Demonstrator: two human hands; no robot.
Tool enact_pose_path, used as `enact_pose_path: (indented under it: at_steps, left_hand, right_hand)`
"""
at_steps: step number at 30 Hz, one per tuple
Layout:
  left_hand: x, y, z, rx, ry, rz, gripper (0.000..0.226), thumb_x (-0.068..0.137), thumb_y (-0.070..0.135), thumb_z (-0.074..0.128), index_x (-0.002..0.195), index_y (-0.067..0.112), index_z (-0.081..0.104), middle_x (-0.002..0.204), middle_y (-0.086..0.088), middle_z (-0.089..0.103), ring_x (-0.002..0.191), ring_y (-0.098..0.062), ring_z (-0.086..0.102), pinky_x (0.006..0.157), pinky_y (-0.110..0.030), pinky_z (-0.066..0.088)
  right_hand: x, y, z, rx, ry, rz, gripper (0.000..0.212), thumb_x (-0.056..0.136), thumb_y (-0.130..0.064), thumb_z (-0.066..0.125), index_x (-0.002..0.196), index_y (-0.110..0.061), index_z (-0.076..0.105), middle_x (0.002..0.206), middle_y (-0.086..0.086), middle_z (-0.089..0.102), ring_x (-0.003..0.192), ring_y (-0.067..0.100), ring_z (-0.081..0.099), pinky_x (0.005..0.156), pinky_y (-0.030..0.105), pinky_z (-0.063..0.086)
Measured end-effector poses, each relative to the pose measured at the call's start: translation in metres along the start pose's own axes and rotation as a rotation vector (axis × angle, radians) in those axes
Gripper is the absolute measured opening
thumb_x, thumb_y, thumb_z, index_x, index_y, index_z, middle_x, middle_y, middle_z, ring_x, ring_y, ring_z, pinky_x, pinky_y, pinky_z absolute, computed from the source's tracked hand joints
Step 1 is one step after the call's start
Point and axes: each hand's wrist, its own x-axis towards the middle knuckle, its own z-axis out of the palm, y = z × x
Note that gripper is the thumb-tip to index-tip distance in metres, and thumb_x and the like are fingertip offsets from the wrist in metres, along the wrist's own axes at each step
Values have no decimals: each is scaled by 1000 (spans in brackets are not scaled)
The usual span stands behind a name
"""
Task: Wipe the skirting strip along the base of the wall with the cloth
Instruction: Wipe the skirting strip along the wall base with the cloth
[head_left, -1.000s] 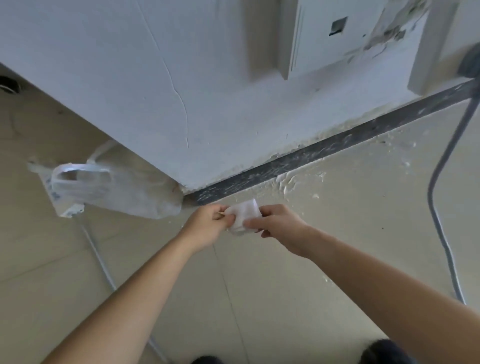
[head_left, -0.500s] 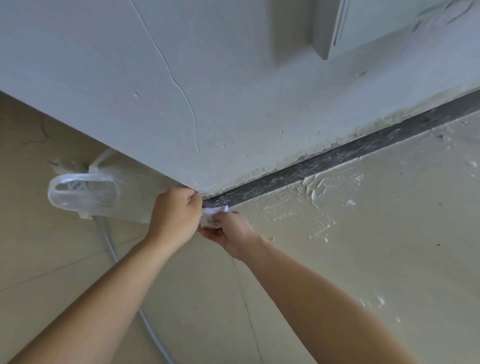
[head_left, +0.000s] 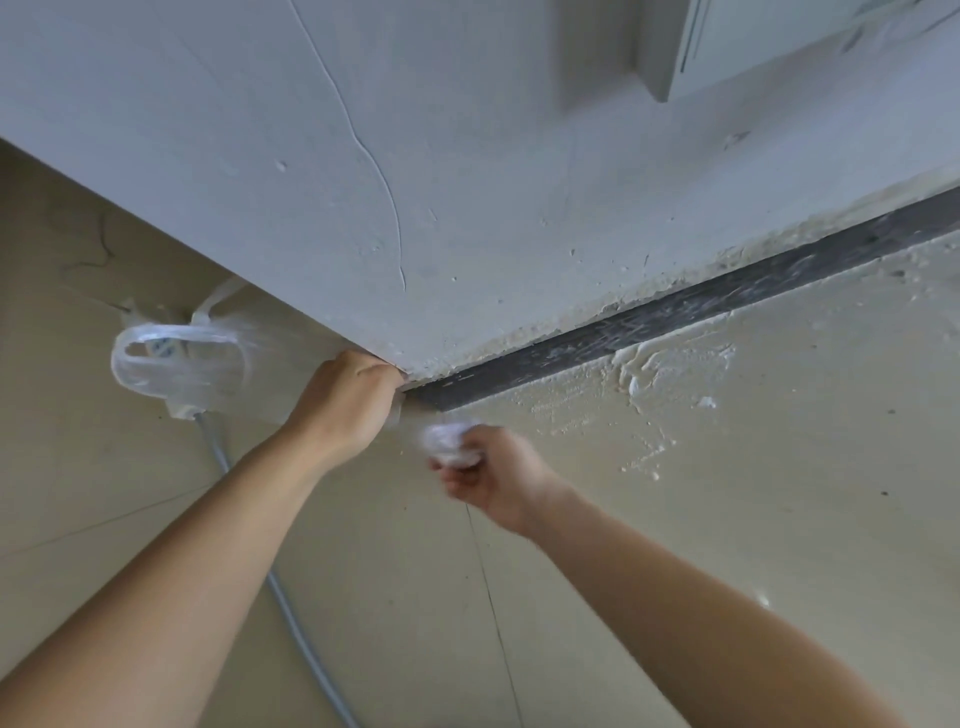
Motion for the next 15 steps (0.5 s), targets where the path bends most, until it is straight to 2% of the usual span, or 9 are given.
enact_pose_path:
  at_steps: [3, 7, 9, 11, 13, 15]
  left_hand:
    - [-3, 3, -1, 52, 12, 31, 32, 82, 8, 43, 56, 15, 26, 59, -4, 27, 66, -22, 22, 57, -35, 19]
    - [-7, 3, -1, 155, -10, 65, 27, 79, 15, 35, 52, 13, 32, 56, -6, 30, 61, -25, 26, 53, -34, 22]
    - [-8, 2, 1, 164, 9, 64, 31, 83, 12, 37, 53, 12, 35, 56, -6, 34, 61, -26, 30, 53, -34, 24]
    - [-7, 1, 2, 140, 23, 52, 35, 86, 5, 40, 54, 14, 30, 57, -5, 31, 62, -25, 28, 54, -34, 22]
    - [-7, 2, 0, 101, 18, 27, 39, 86, 5, 42, 51, 16, 28, 55, -4, 30, 61, -23, 26, 54, -34, 21]
    - [-7, 4, -1, 106, 11, 10, 42, 85, 5, 43, 48, 16, 27, 51, -2, 28, 59, -23, 26, 52, -33, 19]
  right_hand:
    - [20, -1, 34, 68, -41, 4, 27, 93, 1, 33, 85, -2, 59, 75, 10, 57, 57, 13, 54, 47, 17, 48]
    - [11, -30, 23, 146, 25, -58, 28, 90, 2, 28, 76, 2, 52, 62, 13, 57, 36, 8, 49, 34, 14, 41]
    - [-4, -43, 3, 207, 45, -140, 25, 91, 1, 29, 80, 2, 51, 63, 12, 54, 32, 7, 46, 33, 15, 40]
    - [-19, -48, -22, 359, 52, -242, 24, 92, 0, 30, 83, 1, 52, 63, 11, 52, 36, 8, 47, 34, 16, 40]
    - [-26, -43, -38, 447, 70, -288, 24, 90, -4, 30, 76, -5, 50, 62, 9, 47, 38, 9, 43, 35, 16, 36]
    - [-19, -20, -39, 328, 115, -205, 25, 88, -8, 30, 69, -12, 45, 58, 6, 43, 36, 9, 38, 35, 15, 30]
